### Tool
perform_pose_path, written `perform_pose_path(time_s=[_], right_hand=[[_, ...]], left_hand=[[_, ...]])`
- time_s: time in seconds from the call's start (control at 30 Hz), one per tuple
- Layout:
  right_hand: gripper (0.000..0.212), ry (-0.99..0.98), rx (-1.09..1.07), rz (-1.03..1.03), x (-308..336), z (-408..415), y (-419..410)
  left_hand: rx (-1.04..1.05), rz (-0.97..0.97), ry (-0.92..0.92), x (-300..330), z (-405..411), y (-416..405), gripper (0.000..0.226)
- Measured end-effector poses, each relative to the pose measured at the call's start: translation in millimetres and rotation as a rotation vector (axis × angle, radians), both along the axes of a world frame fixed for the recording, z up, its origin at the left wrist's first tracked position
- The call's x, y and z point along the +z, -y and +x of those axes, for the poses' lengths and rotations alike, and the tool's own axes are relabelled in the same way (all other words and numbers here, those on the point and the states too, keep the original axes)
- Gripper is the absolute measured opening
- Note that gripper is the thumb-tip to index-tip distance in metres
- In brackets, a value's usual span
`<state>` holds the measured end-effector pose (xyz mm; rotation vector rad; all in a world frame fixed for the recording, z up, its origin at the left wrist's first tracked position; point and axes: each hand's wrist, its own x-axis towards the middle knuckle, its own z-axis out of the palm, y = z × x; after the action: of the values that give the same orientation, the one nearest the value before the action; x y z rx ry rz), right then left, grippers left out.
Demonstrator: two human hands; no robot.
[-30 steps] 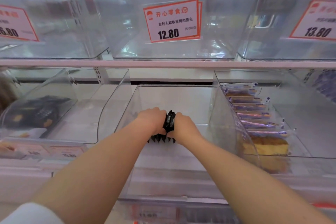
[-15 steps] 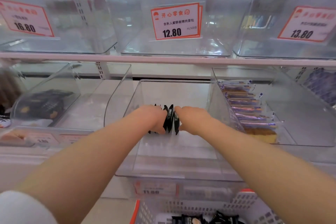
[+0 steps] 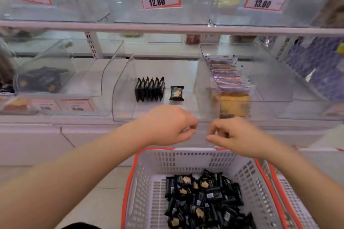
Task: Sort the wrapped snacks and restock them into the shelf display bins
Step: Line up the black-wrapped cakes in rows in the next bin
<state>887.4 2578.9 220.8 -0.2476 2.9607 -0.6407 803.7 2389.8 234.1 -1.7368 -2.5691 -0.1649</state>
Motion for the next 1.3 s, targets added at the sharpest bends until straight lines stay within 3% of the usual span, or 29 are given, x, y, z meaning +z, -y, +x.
perform_pose_path(time_s=[0.27, 0.4, 0.77, 0.97, 1.13, 1.3], right_hand=[[0.030, 0.479, -0.155, 0.096, -167.2, 42.5, -24.9], [0.031, 0.718, -0.227, 0.069, -240.1, 75.6, -38.9], [0.034, 0.851, -0.192, 0.013, -356.7, 105.7, -46.8], [0.047, 0.791, -0.148, 0.002, -385.1, 107.1, -32.2], [0.046, 0.767, -0.128, 0.089, -393.7, 113.3, -29.8], [0.045, 0.883, -0.261, -0.219, -395.1, 114.2, -35.4]], left_hand=[[-0.018, -0.435, 0.202, -150.2, 62.6, -30.9, 0.025], [0.038, -0.593, 0.398, -224.6, 76.2, -34.8, 0.025], [0.322, -0.567, 0.780, -363.6, 103.3, -35.7, 0.032], [0.416, -0.406, 0.747, -395.4, 102.7, -54.4, 0.043], [0.378, -0.476, 0.669, -414.4, 102.2, -70.6, 0.055], [0.368, -0.533, 0.590, -427.7, 95.3, -78.2, 0.049]])
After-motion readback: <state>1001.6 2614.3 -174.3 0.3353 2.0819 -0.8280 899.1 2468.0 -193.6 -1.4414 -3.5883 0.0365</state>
